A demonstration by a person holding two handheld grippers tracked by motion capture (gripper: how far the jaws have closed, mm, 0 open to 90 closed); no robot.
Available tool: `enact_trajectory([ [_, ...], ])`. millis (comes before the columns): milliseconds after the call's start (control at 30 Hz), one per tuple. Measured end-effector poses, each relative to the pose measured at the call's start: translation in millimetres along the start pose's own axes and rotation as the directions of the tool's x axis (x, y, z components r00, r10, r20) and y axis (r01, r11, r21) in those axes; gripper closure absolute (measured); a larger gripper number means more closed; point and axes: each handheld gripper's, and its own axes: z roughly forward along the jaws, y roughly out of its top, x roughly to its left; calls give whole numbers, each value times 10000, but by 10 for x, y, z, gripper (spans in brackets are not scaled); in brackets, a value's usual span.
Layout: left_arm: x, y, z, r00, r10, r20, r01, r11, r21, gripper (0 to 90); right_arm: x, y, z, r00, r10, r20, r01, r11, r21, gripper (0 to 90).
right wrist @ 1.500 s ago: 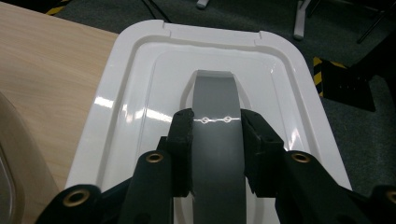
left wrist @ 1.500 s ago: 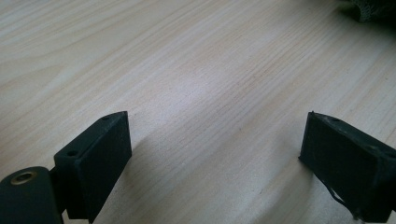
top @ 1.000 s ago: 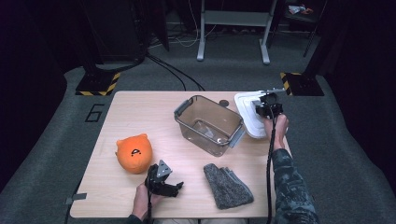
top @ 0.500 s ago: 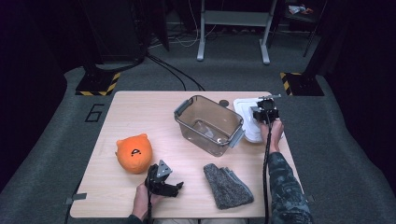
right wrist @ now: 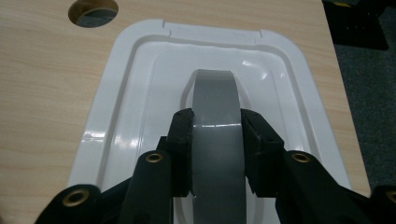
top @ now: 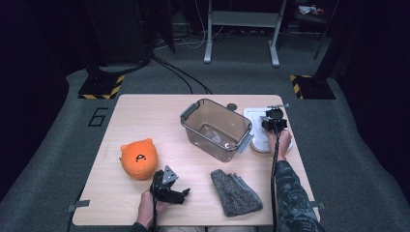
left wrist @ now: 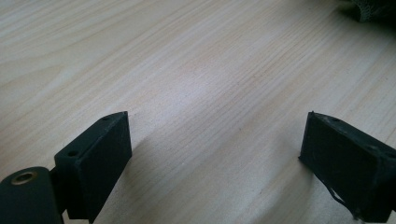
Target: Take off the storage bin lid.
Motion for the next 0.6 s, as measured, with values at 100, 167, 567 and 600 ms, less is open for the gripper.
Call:
enact_trajectory([
  [100, 0, 0, -1, 10000, 4, 3, -4, 10000, 9, 85, -7, -27, 50, 10000, -15, 10, 15, 10000, 90, 663],
  [167, 2, 0, -3, 10000, 39, -4, -39, 10000, 37, 85, 3, -39, 65, 10000, -44, 35, 43, 9999, 167, 663],
  [567, 2, 0, -4, 10000, 31, -3, -31, 10000, 36, 85, -38, -32, -154, 9991, -30, -434, 25, 9999, -130, 385],
  [600, 2, 0, -4, 10000, 34, -5, -34, 10000, 36, 86, -59, -31, -196, 9985, -36, -546, 25, 9998, -207, 359],
])
